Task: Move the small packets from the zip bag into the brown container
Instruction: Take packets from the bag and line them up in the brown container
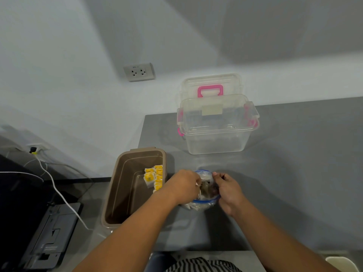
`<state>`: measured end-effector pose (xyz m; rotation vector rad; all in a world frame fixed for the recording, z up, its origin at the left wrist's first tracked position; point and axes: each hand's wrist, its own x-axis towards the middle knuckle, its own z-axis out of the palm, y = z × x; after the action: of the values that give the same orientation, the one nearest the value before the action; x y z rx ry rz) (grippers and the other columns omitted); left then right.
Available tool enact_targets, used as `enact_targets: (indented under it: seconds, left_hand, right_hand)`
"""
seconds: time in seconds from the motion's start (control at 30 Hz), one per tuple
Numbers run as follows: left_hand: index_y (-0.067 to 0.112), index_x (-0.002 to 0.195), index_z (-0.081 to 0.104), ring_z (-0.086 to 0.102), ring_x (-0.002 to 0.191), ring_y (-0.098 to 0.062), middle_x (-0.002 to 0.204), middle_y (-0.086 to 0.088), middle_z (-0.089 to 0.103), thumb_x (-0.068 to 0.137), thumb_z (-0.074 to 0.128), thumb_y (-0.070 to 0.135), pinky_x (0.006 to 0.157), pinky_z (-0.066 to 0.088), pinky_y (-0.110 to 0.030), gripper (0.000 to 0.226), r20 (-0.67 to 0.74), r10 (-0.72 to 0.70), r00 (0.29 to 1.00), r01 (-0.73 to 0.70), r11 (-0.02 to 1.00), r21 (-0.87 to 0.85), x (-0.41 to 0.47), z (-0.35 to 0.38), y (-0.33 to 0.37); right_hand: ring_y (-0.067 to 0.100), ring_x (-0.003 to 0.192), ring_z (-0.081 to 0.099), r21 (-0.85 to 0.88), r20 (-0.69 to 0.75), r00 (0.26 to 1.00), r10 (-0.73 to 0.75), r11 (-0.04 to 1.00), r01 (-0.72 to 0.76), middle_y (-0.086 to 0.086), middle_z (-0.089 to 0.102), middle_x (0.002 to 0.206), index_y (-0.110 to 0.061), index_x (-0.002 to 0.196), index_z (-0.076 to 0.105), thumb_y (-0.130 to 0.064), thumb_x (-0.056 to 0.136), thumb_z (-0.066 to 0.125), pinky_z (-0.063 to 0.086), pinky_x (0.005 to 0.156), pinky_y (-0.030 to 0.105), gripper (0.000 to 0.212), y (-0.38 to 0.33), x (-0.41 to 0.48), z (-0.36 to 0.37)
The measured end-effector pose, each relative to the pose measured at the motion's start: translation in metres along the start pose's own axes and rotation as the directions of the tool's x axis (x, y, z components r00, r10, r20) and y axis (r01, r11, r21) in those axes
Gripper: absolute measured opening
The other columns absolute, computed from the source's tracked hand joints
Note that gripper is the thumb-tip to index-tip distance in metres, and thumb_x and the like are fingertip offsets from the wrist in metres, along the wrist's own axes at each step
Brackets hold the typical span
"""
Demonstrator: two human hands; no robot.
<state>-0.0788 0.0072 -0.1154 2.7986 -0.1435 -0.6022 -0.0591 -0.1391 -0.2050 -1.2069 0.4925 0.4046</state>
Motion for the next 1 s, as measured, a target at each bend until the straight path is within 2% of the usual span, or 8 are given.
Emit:
enact_targets:
  seconds: [0.13, 0.27, 0.37, 0.43, 0.63, 0.73, 0.83, 1.0]
  left_hand:
    - [0.028, 0.131, 0.063, 0.063, 0.108, -0.022, 0.126, -0.004, 0.064, 0.095, 0.058, 0.009, 0.095, 0.054, -0.033, 0.041, -0.02, 0.017, 1.0, -0.015, 0.994, 0.105, 0.006, -0.005, 0.0]
    - [0.028, 0.123, 0.069, 0.064, 0.105, -0.023, 0.121, -0.004, 0.065, 0.097, 0.057, 0.017, 0.092, 0.054, -0.032, 0.031, -0.085, 0.029, 0.996, -0.016, 0.989, 0.148, 0.009, -0.009, 0.001]
    - [0.028, 0.119, 0.071, 0.062, 0.103, -0.025, 0.12, -0.006, 0.056, 0.097, 0.059, 0.019, 0.089, 0.054, -0.033, 0.027, -0.147, 0.035, 0.988, -0.013, 0.989, 0.149, 0.01, -0.009, -0.002]
    - [0.028, 0.117, 0.071, 0.063, 0.101, -0.023, 0.118, -0.005, 0.058, 0.095, 0.061, 0.02, 0.088, 0.054, -0.033, 0.025, -0.157, 0.04, 0.987, -0.019, 0.991, 0.135, 0.01, -0.01, -0.004]
    - [0.024, 0.097, 0.072, 0.066, 0.087, -0.015, 0.095, 0.002, 0.072, 0.086, 0.075, 0.031, 0.082, 0.056, -0.033, 0.013, -0.175, -0.003, 0.985, -0.003, 1.0, -0.031, 0.005, -0.019, -0.009]
    - [0.023, 0.09, 0.072, 0.066, 0.081, -0.012, 0.085, 0.005, 0.072, 0.085, 0.077, 0.034, 0.081, 0.057, -0.033, 0.013, -0.187, -0.02, 0.982, 0.001, 0.995, -0.099, 0.001, -0.025, -0.013]
    - [0.023, 0.089, 0.072, 0.065, 0.078, -0.008, 0.082, 0.009, 0.069, 0.086, 0.076, 0.034, 0.076, 0.053, -0.024, 0.012, -0.241, -0.024, 0.97, -0.019, 0.984, -0.177, -0.006, -0.037, -0.018]
    - [0.025, 0.086, 0.069, 0.068, 0.063, -0.004, 0.07, 0.007, 0.07, 0.087, 0.076, 0.023, 0.067, 0.055, -0.022, 0.007, -0.295, -0.101, 0.95, -0.039, 0.901, -0.433, -0.024, -0.07, -0.028]
  right_hand:
    - [0.026, 0.074, 0.071, 0.009, -0.002, 1.0, 0.017, 1.0, -0.017, 0.011, 0.075, 0.076, -0.005, 0.092, 0.061, -0.019, 0.102, 0.058, 0.059, 0.08, 0.046, 0.017, 0.0, 0.001, 0.001]
    - [0.023, 0.07, 0.071, 0.021, -0.006, 1.0, 0.024, 0.999, -0.024, 0.011, 0.075, 0.075, -0.005, 0.092, 0.06, -0.017, 0.102, 0.057, 0.057, 0.072, 0.04, 0.017, 0.0, 0.002, 0.001]
    - [0.024, 0.072, 0.069, 0.027, -0.011, 1.0, 0.02, 0.999, -0.019, 0.013, 0.073, 0.08, -0.005, 0.091, 0.061, -0.016, 0.102, 0.058, 0.058, 0.074, 0.041, 0.016, 0.0, 0.003, 0.002]
    - [0.024, 0.071, 0.069, 0.03, -0.011, 1.0, 0.018, 0.999, -0.017, 0.013, 0.073, 0.08, -0.006, 0.09, 0.061, -0.016, 0.102, 0.058, 0.058, 0.073, 0.041, 0.016, -0.001, 0.003, 0.003]
    - [0.03, 0.083, 0.068, 0.008, -0.012, 1.0, 0.023, 1.0, -0.022, 0.02, 0.071, 0.091, -0.005, 0.092, 0.06, -0.019, 0.101, 0.06, 0.057, 0.09, 0.055, 0.016, -0.001, 0.005, 0.004]
    - [0.03, 0.083, 0.069, 0.015, -0.008, 1.0, 0.025, 1.0, -0.025, 0.019, 0.072, 0.091, -0.004, 0.095, 0.06, -0.018, 0.102, 0.059, 0.058, 0.09, 0.053, 0.016, -0.002, 0.004, 0.004]
    - [0.029, 0.081, 0.069, 0.015, -0.011, 0.999, 0.03, 0.999, -0.029, 0.017, 0.071, 0.087, -0.004, 0.094, 0.06, -0.019, 0.102, 0.058, 0.058, 0.09, 0.052, 0.017, -0.003, 0.004, 0.005]
    - [0.028, 0.082, 0.069, -0.001, -0.019, 0.999, 0.036, 0.999, -0.036, 0.016, 0.071, 0.089, -0.005, 0.094, 0.061, -0.02, 0.102, 0.058, 0.058, 0.088, 0.049, 0.018, -0.005, 0.003, 0.009]
